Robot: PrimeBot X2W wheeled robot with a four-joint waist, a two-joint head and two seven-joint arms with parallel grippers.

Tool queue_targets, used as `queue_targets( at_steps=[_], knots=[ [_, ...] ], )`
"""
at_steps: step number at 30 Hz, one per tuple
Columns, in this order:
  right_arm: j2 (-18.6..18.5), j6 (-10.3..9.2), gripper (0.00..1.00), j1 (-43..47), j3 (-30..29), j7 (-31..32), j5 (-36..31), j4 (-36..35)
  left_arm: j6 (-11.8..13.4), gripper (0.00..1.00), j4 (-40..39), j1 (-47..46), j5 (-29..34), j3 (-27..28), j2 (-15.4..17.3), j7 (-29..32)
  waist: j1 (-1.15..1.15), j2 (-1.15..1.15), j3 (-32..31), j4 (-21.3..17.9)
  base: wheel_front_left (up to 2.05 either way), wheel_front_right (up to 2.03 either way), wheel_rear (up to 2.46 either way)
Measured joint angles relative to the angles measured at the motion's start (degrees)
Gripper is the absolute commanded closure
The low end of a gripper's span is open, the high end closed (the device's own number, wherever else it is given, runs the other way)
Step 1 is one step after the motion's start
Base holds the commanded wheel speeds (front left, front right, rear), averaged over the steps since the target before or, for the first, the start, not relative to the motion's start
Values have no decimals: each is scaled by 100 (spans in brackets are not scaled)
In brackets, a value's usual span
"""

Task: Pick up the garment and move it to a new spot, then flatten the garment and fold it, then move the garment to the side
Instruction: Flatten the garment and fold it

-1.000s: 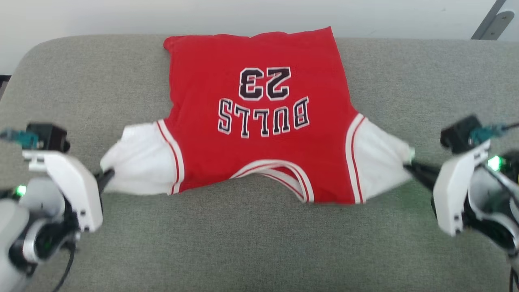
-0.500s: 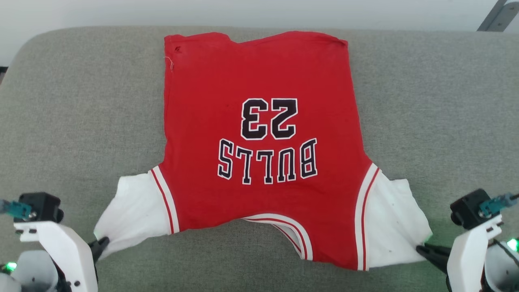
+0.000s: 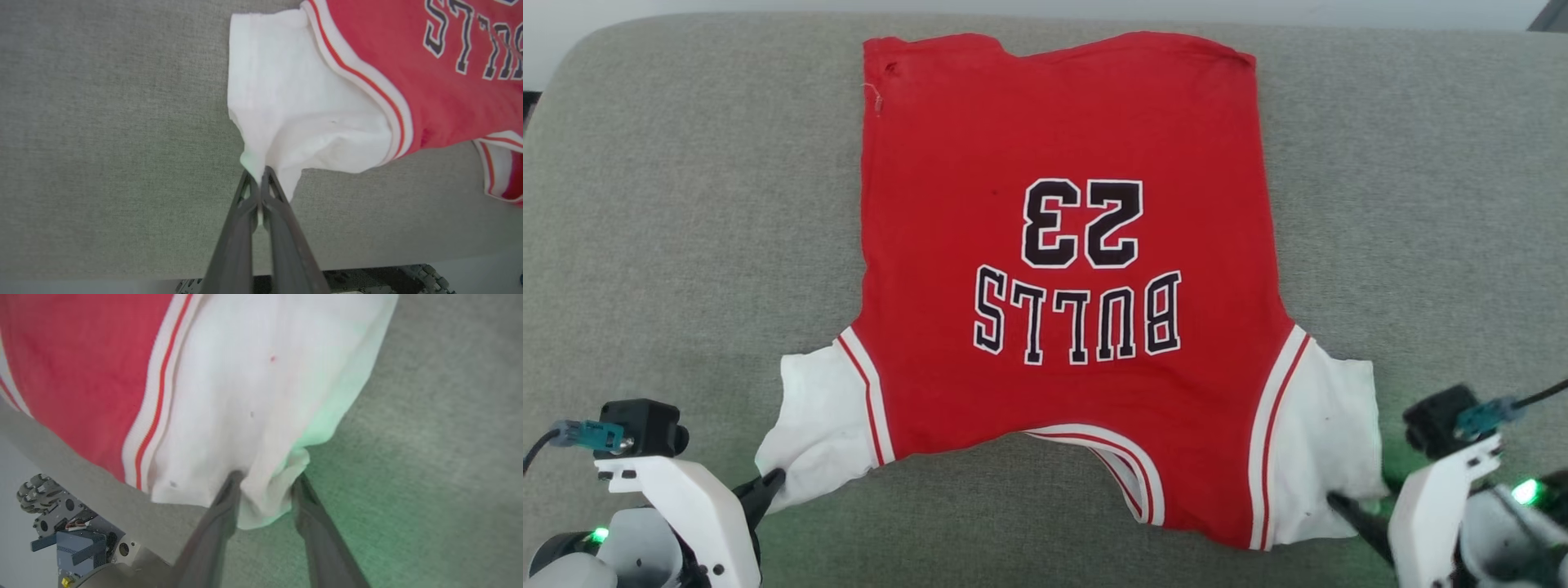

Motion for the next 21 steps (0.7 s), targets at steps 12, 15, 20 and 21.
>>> queue_targets(
  at_steps=[12,15,20,21],
  knots=[
    [137,-4,0,-1291,-839,256,-389,-1500,-221,100,120,-314,203,-54,-247,-100,0,0,296,197,0,0,0],
    [331,-7,0,-2014,-855,60,-591,-1156,-290,100,135,-509,281,-87,-349,-94,0,0,421,290,0,0,0],
    [313,-4,0,-3261,-650,-188,-887,-22,-432,100,205,-861,477,-188,-548,-40,0,0,643,513,0,0,0],
    [327,-4,0,-3488,-635,-207,-898,257,-470,100,230,-930,504,-213,-592,-31,0,0,688,565,0,0,0]
  ],
)
